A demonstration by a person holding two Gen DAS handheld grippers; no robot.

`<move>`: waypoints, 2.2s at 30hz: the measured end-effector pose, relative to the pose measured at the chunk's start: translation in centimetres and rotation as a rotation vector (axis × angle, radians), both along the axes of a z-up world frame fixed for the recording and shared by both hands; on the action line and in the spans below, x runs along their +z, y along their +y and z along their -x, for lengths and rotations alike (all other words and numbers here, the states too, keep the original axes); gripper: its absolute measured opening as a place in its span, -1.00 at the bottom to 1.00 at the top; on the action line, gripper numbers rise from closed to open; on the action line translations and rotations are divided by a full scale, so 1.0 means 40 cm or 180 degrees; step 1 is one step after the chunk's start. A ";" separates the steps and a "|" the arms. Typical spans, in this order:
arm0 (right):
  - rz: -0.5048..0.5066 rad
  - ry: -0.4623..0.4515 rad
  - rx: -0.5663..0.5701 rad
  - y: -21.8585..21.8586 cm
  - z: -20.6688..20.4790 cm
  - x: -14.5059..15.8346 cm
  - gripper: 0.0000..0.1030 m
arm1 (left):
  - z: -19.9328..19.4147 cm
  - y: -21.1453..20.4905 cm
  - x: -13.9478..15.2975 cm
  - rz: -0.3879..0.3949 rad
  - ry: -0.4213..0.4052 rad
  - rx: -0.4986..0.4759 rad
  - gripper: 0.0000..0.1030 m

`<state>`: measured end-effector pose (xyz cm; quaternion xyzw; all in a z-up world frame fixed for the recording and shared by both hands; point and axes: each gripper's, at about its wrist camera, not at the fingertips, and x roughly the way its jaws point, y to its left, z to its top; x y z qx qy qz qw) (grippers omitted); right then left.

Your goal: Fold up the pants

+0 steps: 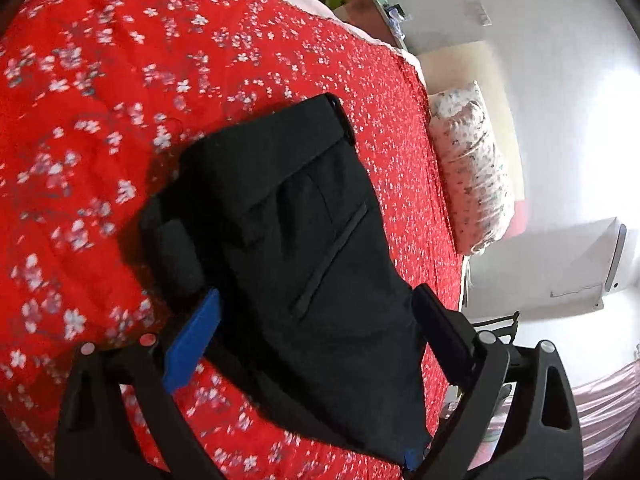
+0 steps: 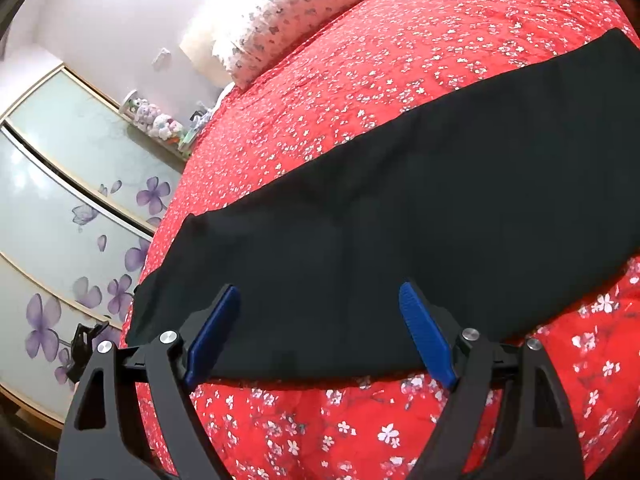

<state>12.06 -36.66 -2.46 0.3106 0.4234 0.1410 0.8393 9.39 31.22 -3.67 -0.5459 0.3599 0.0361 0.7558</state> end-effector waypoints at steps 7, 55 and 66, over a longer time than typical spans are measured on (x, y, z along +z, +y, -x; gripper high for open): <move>0.0045 -0.0031 0.0006 0.006 -0.001 -0.003 0.67 | -0.030 -0.026 0.014 -0.0213 0.0023 0.0034 -0.42; -0.0196 0.0335 -0.2751 -0.665 0.106 -0.005 0.14 | 0.142 -0.350 0.114 -0.2065 -0.0503 -0.0730 0.96; -0.0204 0.0553 -0.2647 -0.670 0.045 -0.044 -0.44 | 0.133 -0.368 0.092 -0.1996 -0.0451 -0.0833 0.96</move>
